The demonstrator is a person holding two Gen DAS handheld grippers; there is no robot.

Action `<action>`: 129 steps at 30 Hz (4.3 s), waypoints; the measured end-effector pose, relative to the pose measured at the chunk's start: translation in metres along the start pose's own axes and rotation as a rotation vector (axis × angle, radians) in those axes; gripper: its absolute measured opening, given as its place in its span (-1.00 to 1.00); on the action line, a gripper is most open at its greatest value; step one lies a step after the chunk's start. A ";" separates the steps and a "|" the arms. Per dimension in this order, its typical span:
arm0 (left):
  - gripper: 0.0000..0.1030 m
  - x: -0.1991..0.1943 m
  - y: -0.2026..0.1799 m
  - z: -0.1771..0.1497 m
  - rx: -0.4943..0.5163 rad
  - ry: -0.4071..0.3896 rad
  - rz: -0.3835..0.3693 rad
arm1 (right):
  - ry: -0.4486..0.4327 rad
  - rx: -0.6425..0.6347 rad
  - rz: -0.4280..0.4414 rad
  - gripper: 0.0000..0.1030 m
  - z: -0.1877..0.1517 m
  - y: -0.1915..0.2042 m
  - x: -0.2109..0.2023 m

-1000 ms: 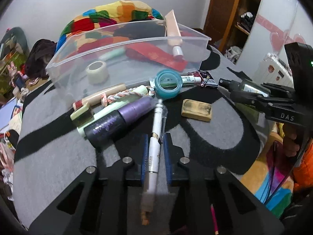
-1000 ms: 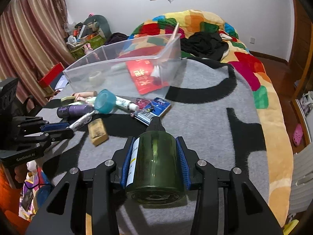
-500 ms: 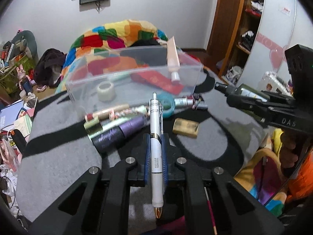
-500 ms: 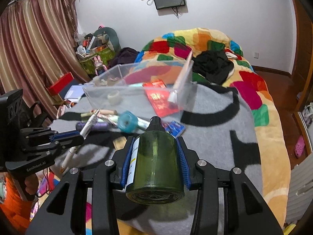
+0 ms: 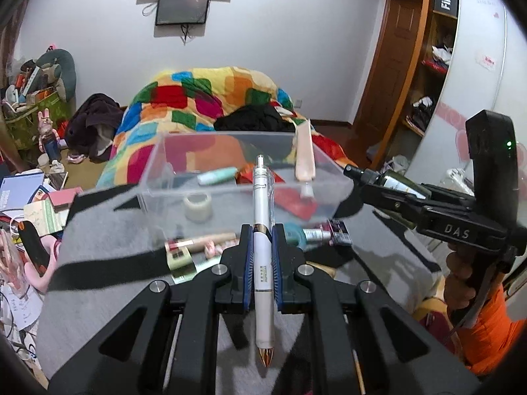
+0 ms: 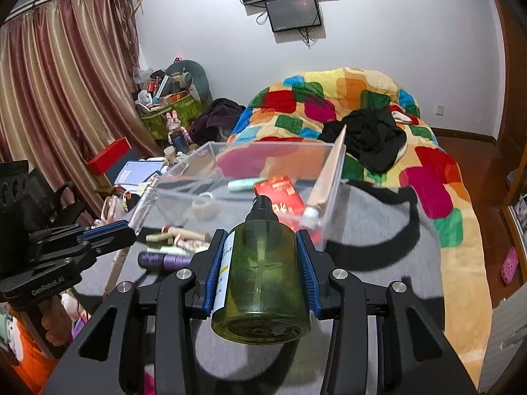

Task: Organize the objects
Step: 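Place the green bottle and white pen into the clear box with both grippers, then grasp the beige soap bar with the right gripper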

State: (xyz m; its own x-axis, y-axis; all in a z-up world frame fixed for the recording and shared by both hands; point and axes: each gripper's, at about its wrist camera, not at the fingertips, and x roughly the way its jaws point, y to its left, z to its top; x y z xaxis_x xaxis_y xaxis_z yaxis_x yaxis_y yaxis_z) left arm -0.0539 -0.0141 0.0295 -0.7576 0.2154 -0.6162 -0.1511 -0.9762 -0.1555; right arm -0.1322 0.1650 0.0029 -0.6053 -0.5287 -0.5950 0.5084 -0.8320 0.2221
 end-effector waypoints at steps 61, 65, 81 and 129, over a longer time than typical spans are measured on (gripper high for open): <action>-0.80 0.083 0.048 0.074 -0.071 0.177 0.025 | 0.115 -0.096 0.049 -0.04 0.026 0.022 0.050; -0.80 0.060 0.045 0.083 -0.067 0.120 0.026 | 0.106 -0.107 0.063 -0.04 0.021 0.025 0.043; -0.80 0.012 0.050 0.132 -0.146 -0.150 0.087 | 0.142 -0.065 0.082 -0.04 0.002 0.014 0.042; 0.06 0.048 0.037 -0.045 -0.073 0.243 0.010 | 0.261 -0.202 0.061 -0.58 -0.060 0.036 0.061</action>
State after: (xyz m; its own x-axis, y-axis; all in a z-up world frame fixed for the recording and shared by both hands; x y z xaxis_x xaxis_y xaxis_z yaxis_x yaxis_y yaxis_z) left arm -0.0673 -0.0388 -0.0409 -0.5829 0.2143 -0.7838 -0.0920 -0.9758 -0.1983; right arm -0.1138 0.1128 -0.0716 -0.4064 -0.4936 -0.7689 0.6657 -0.7364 0.1208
